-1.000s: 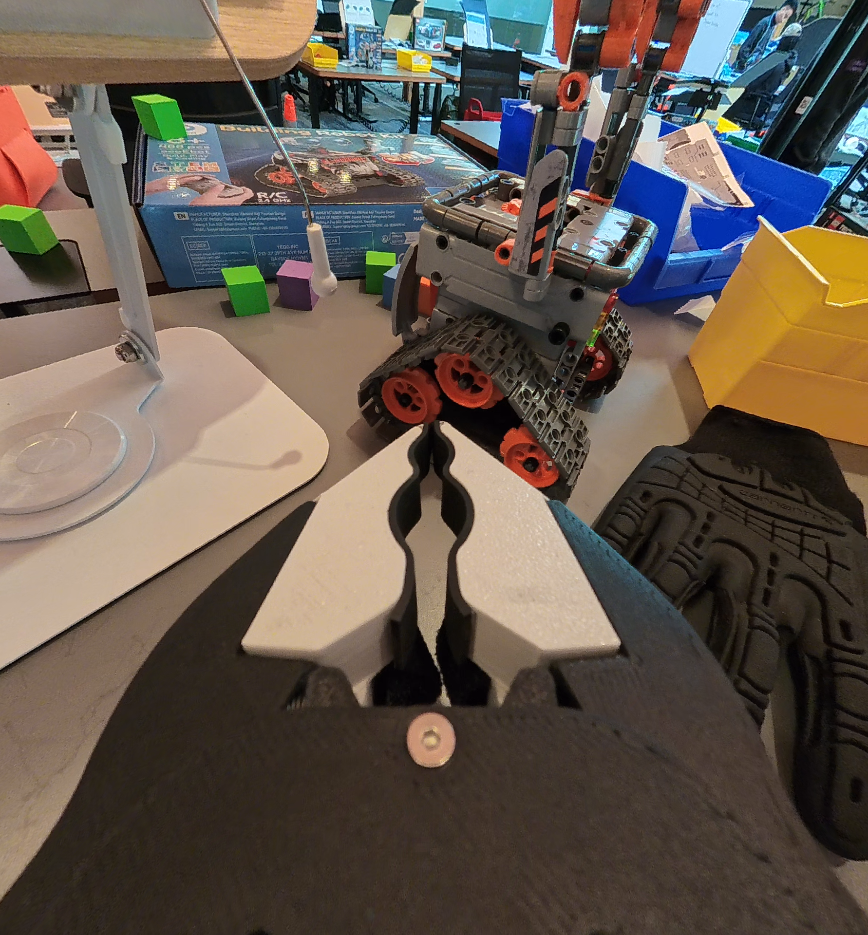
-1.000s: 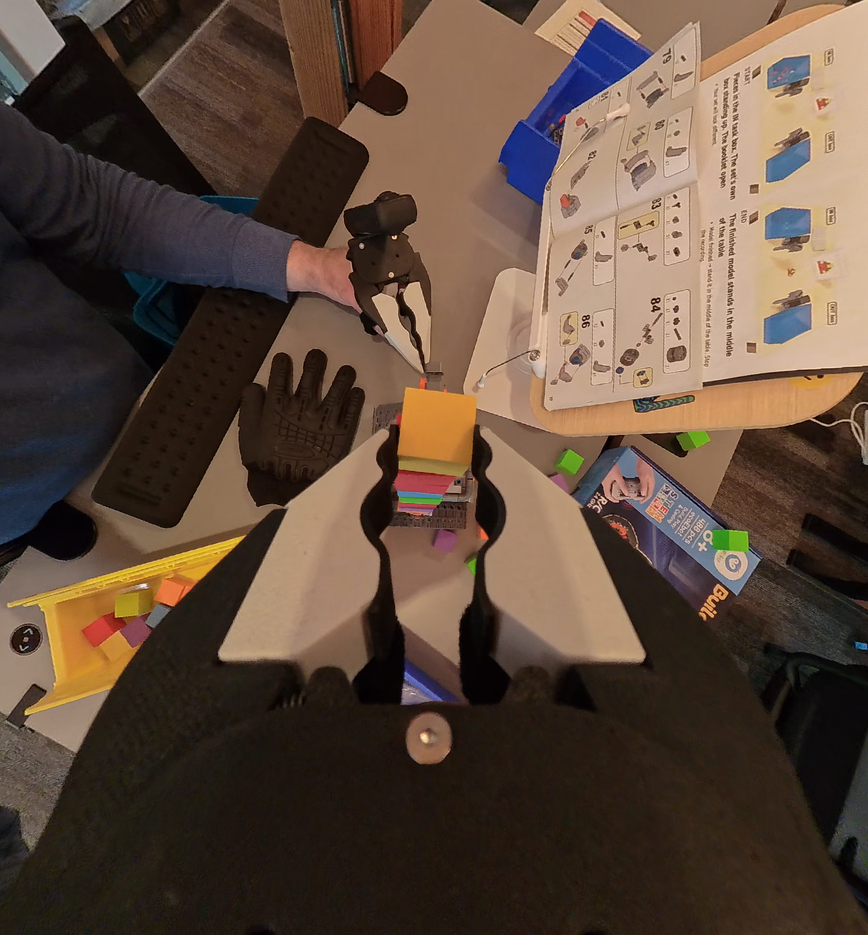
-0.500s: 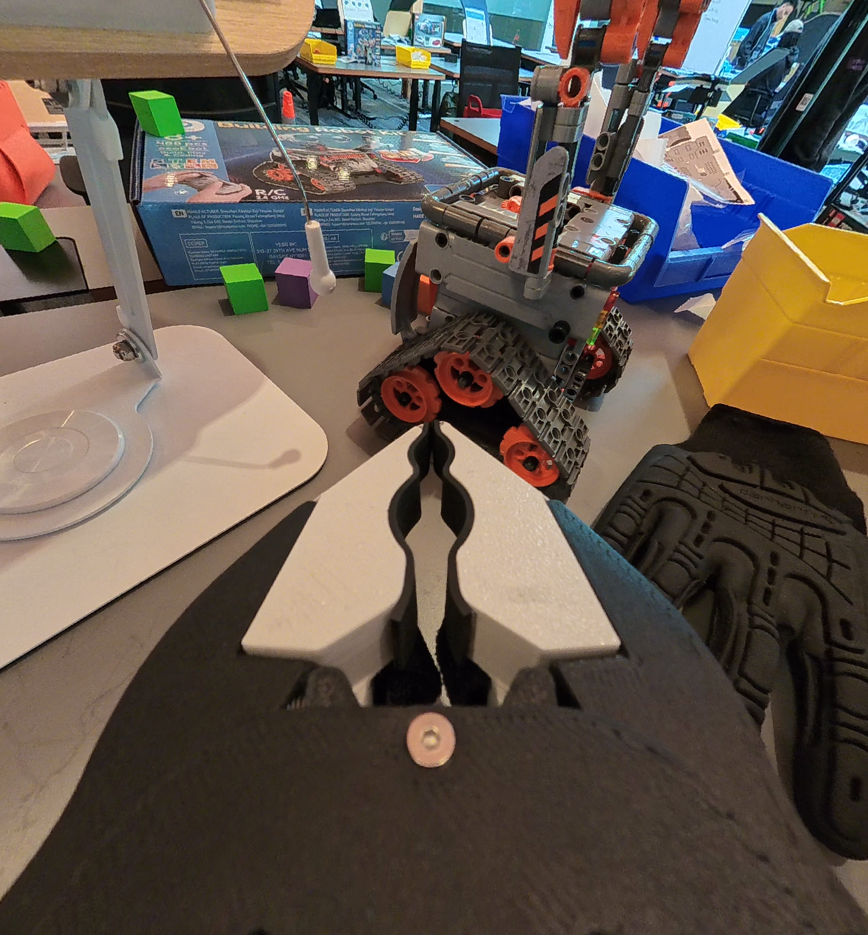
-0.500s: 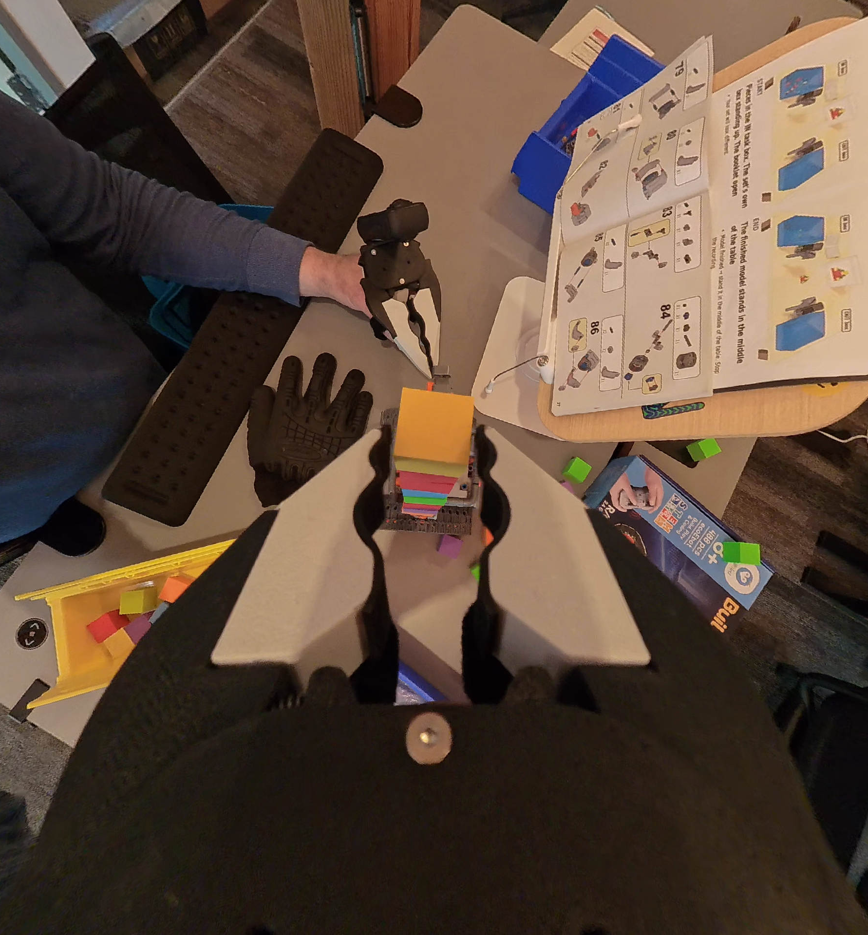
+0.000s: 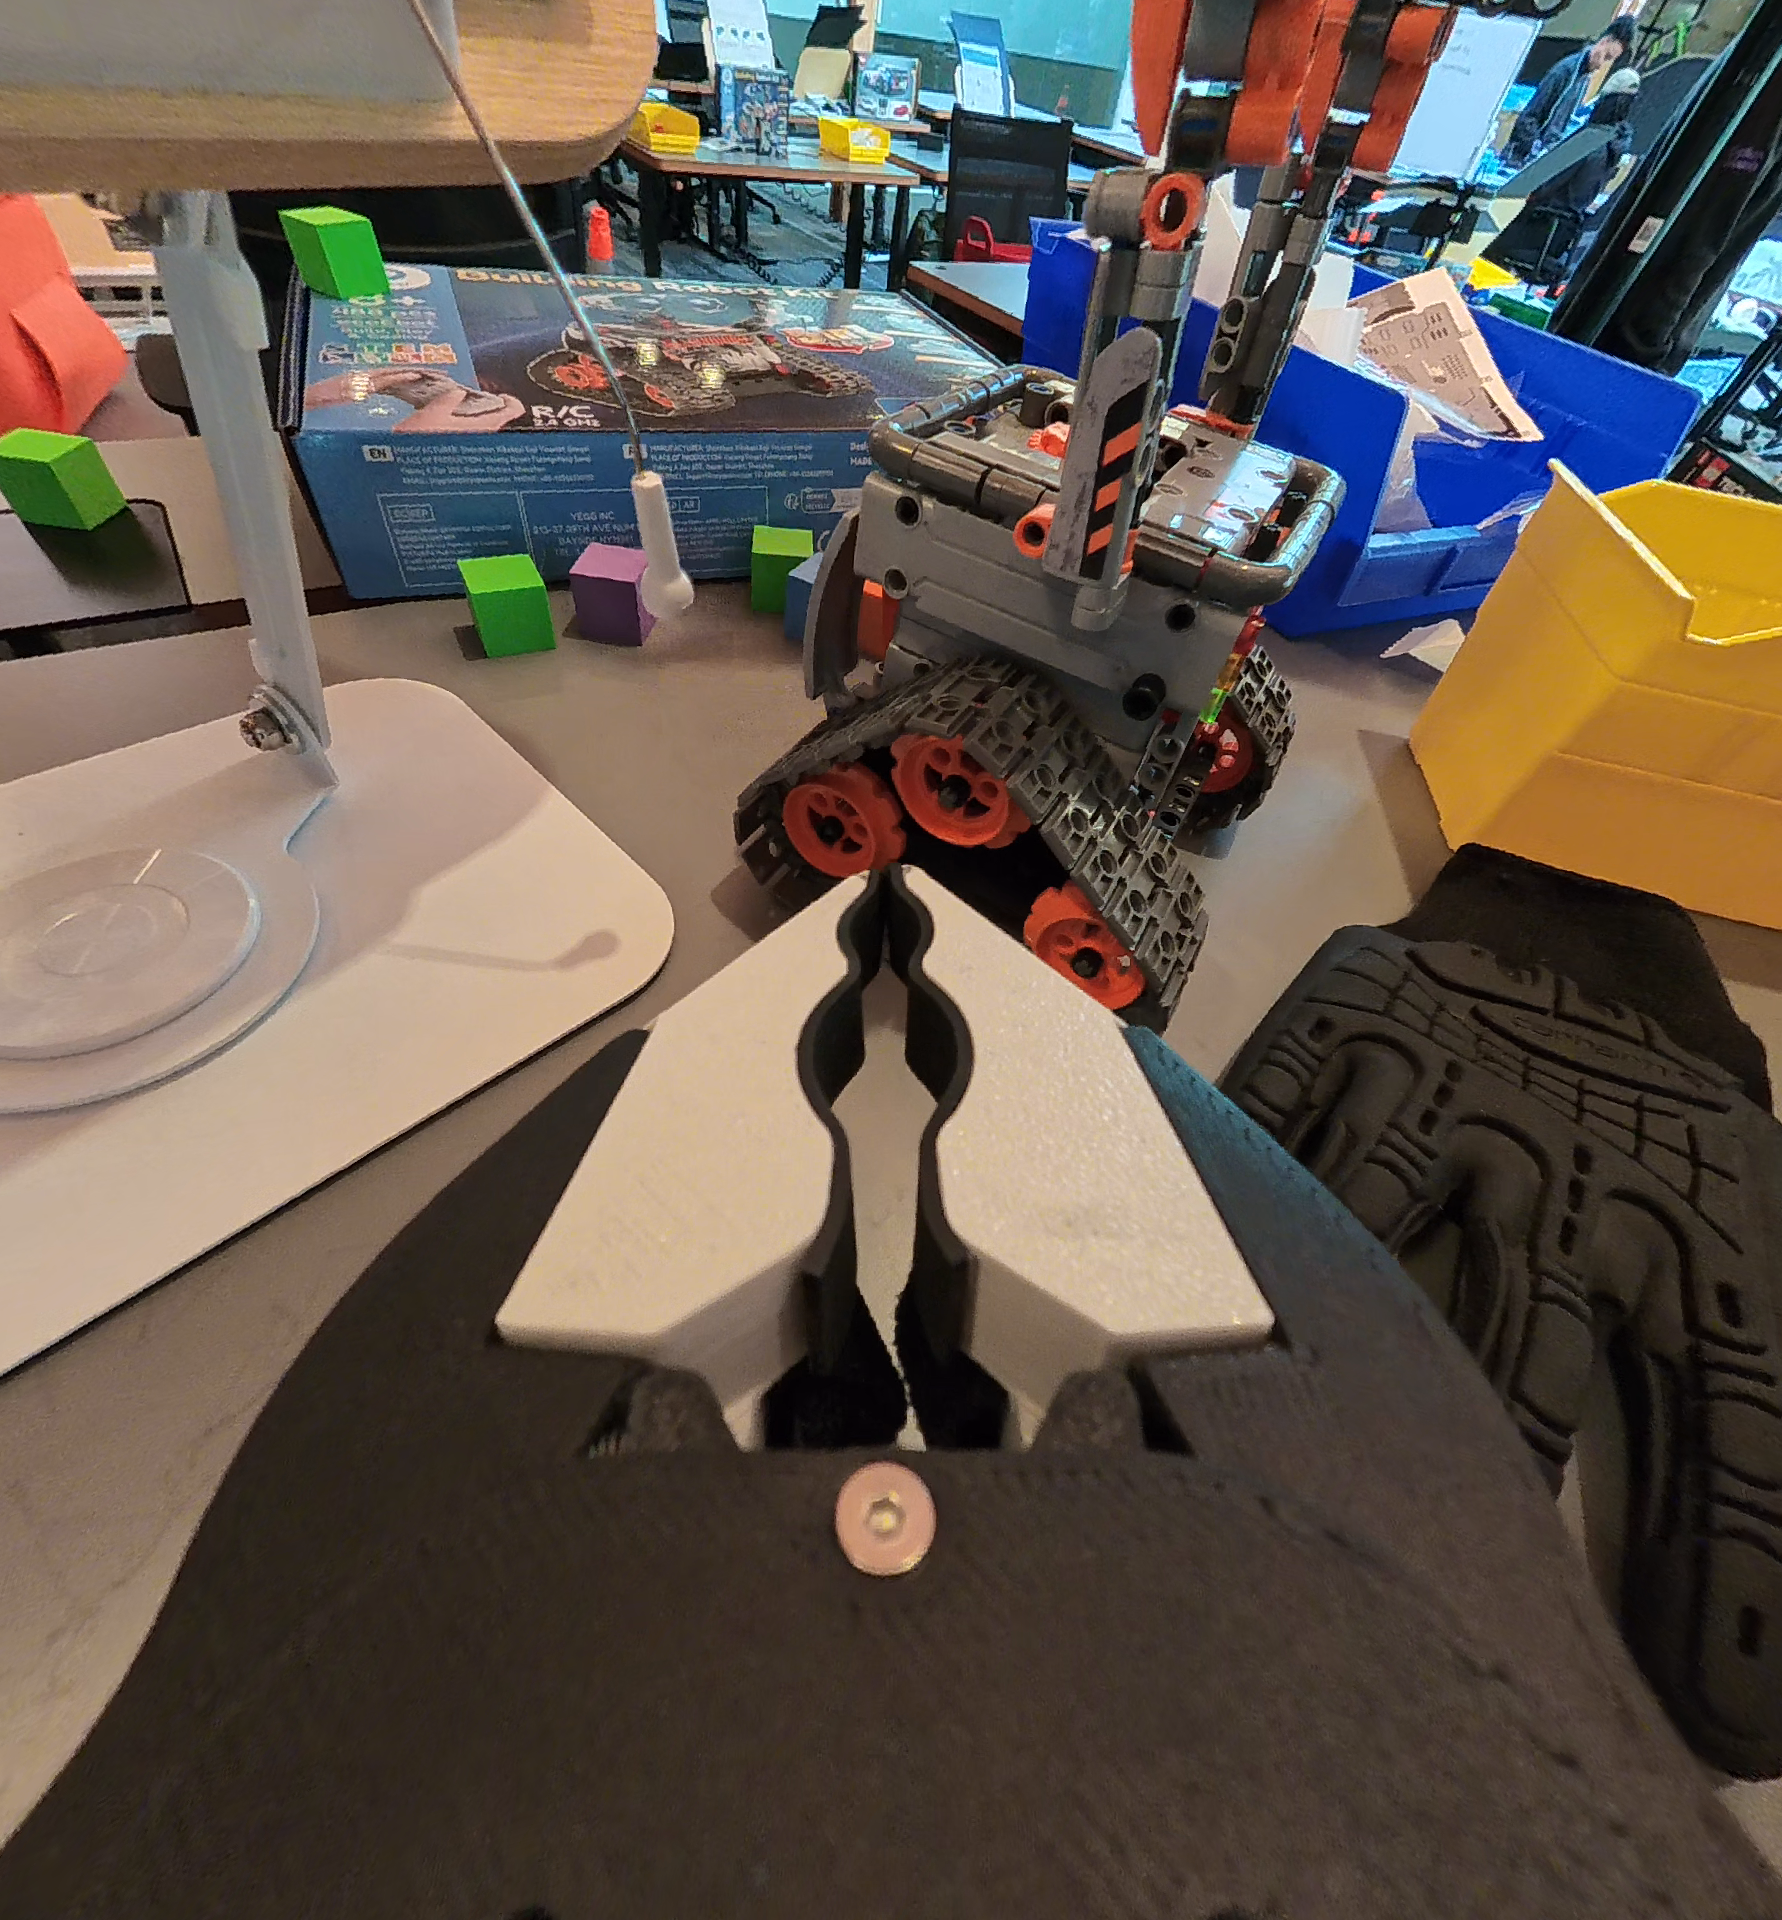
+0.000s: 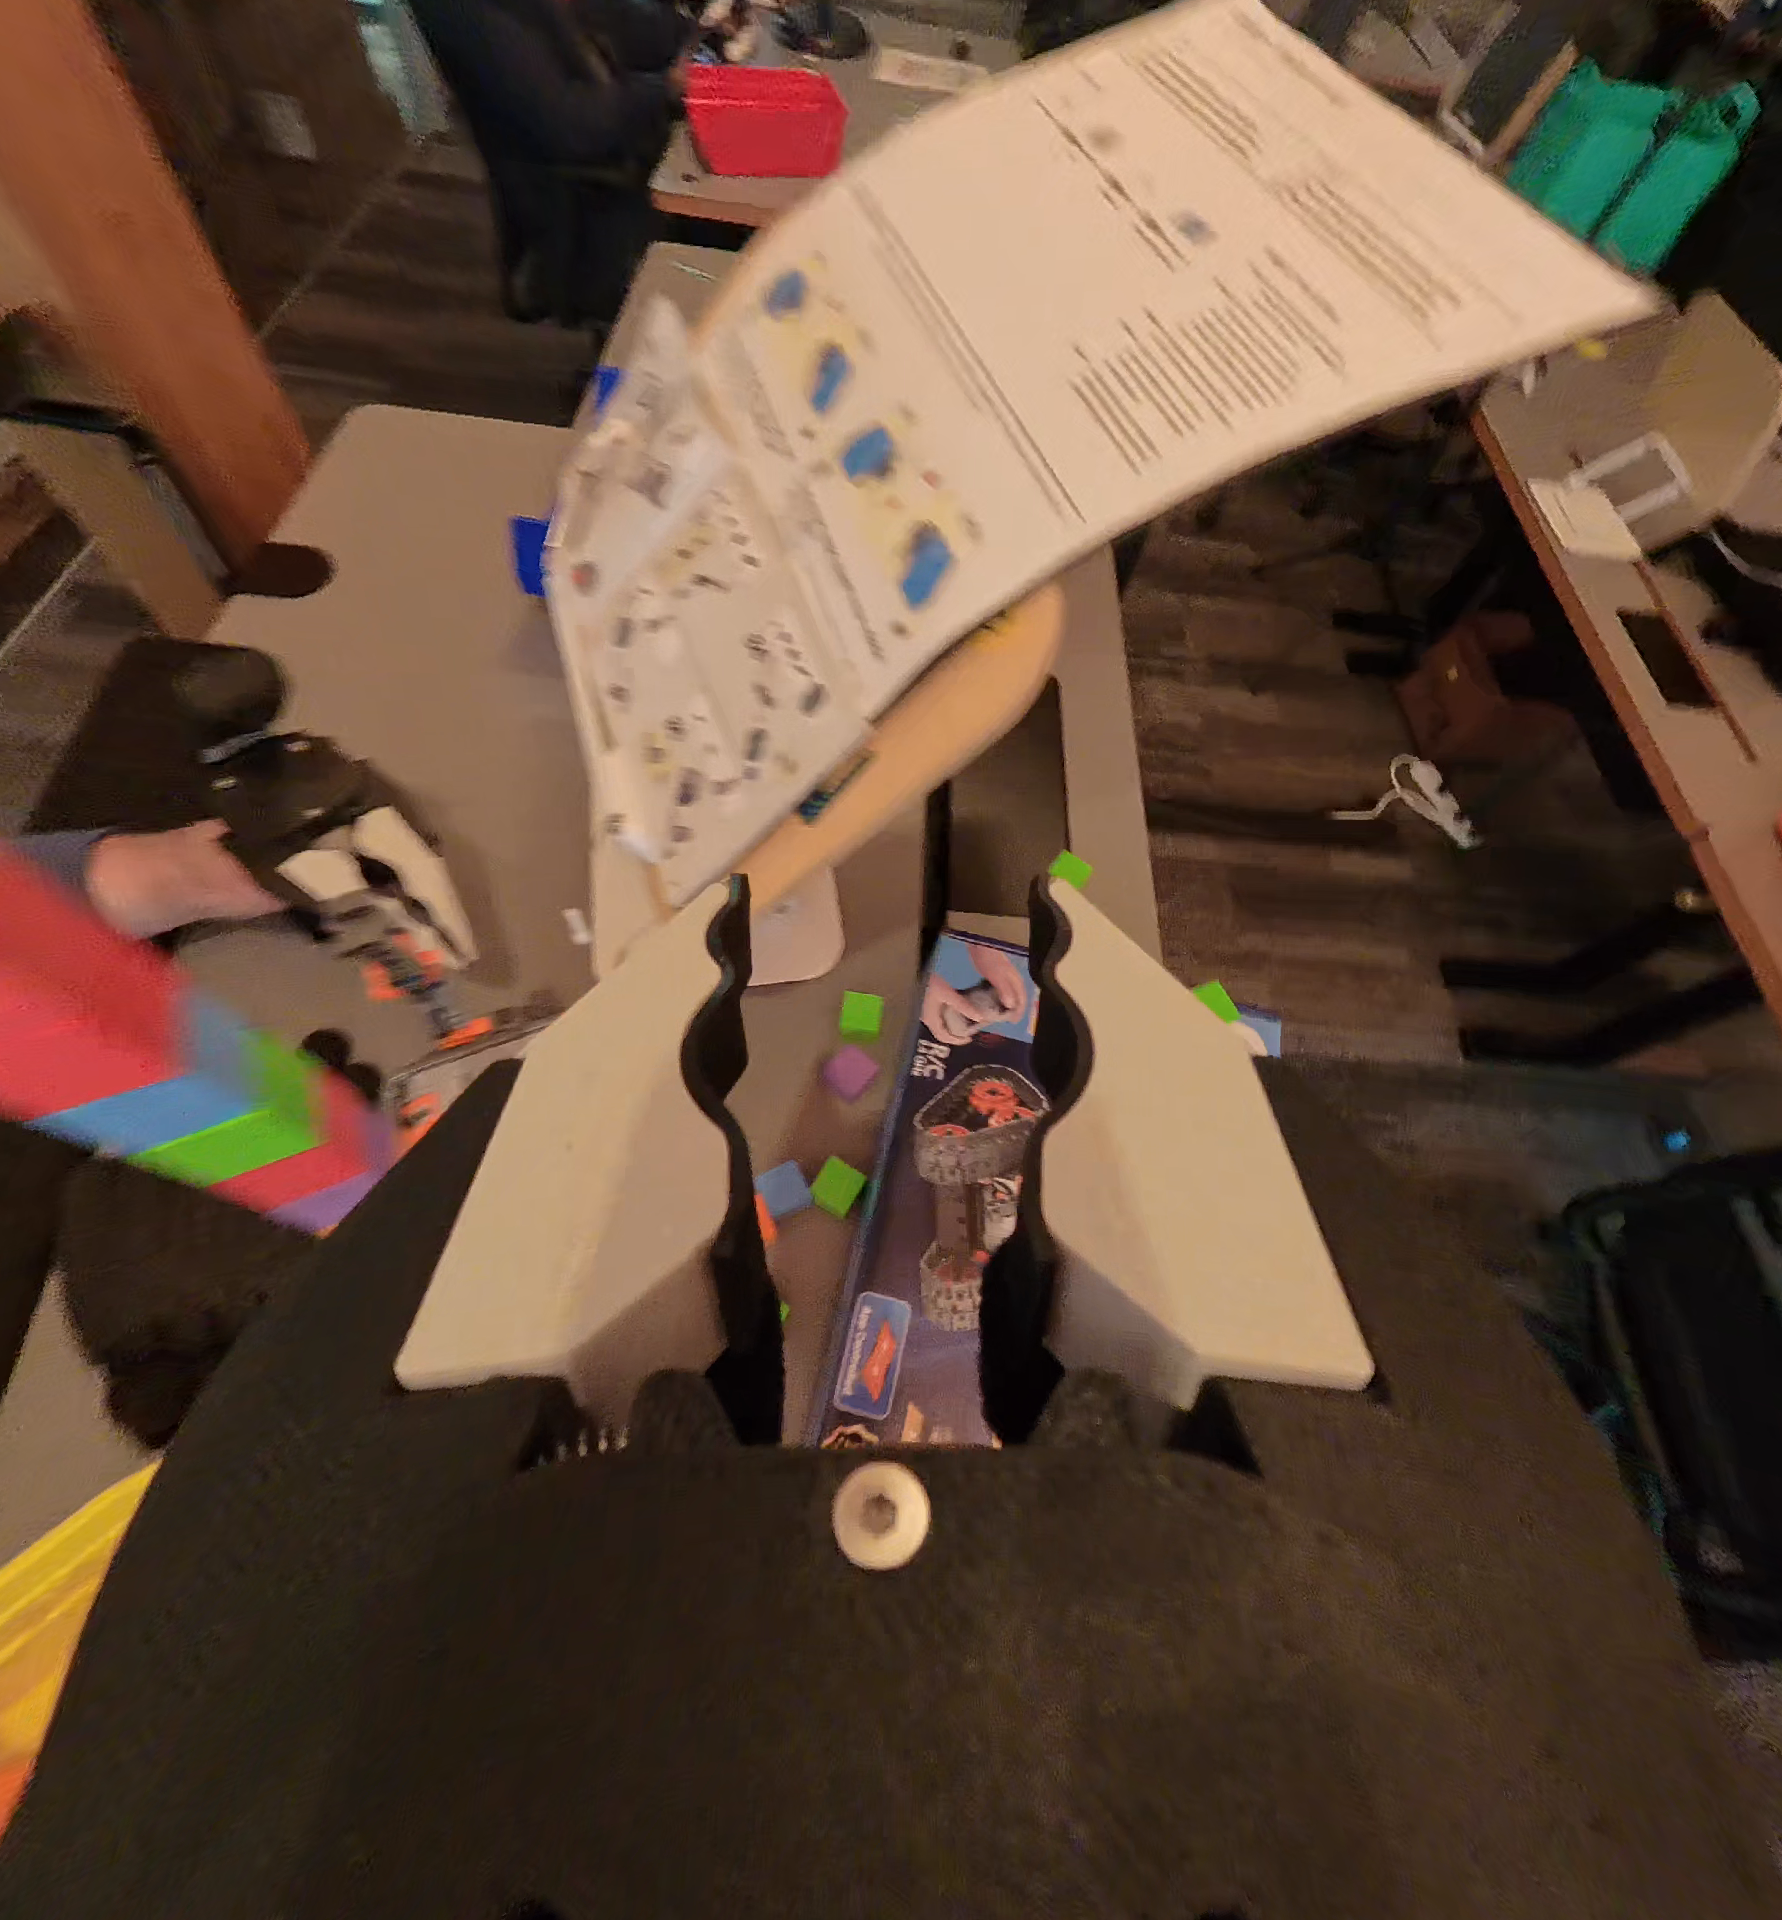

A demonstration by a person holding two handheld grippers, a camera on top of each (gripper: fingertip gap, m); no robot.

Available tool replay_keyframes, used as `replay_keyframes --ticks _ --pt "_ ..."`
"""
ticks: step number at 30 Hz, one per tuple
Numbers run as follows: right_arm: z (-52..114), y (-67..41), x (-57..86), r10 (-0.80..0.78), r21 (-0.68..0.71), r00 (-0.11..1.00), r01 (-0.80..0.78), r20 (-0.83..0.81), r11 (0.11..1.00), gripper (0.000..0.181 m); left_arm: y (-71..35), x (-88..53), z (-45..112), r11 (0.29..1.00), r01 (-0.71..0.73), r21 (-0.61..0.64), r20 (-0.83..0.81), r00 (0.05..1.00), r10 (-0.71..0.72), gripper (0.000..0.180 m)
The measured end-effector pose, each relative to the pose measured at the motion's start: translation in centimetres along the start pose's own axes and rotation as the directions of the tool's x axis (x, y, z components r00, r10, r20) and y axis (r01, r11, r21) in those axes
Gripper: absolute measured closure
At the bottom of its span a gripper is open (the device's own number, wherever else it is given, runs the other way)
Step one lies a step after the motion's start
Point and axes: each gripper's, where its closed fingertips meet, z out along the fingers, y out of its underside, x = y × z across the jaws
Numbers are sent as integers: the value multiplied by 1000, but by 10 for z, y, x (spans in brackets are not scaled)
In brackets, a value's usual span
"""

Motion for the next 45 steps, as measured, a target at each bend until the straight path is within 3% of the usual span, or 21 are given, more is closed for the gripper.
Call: replay_keyframes --ticks 3,9,21,24,28,37,45 --pt "48 41 55 101 -35 990 -106 -103 994 126 1 1 1 1000 -5 -5 -1 1000 5 180" --pt "154 136 122 129 -173 977 -159 -172 972 120 1 1 1 1000 1 -4 -11 1000 -1 180" --pt "247 217 185 -38 -248 996 17 -79 969 121 -2 3 1 1000 23 14 -39 999 -23 180" --pt "259 228 192 -17 -278 998 2 -53 961 126 -2 3 1 1000 26 16 -44 999 -25 180" --pt "269 240 194 21 -304 1000 -25 -18 952 148 -2 3 1 999 29 18 -45 999 -28 180" --pt "211 187 176 142 -183 989 -146 -32 972 151 -3 3 -1 999 38 28 -50 998 -37 180" --pt "53 39 86 52 -59 998 -55 -46 997 151 -2 3 1 1000 21 17 -41 999 -20 180"
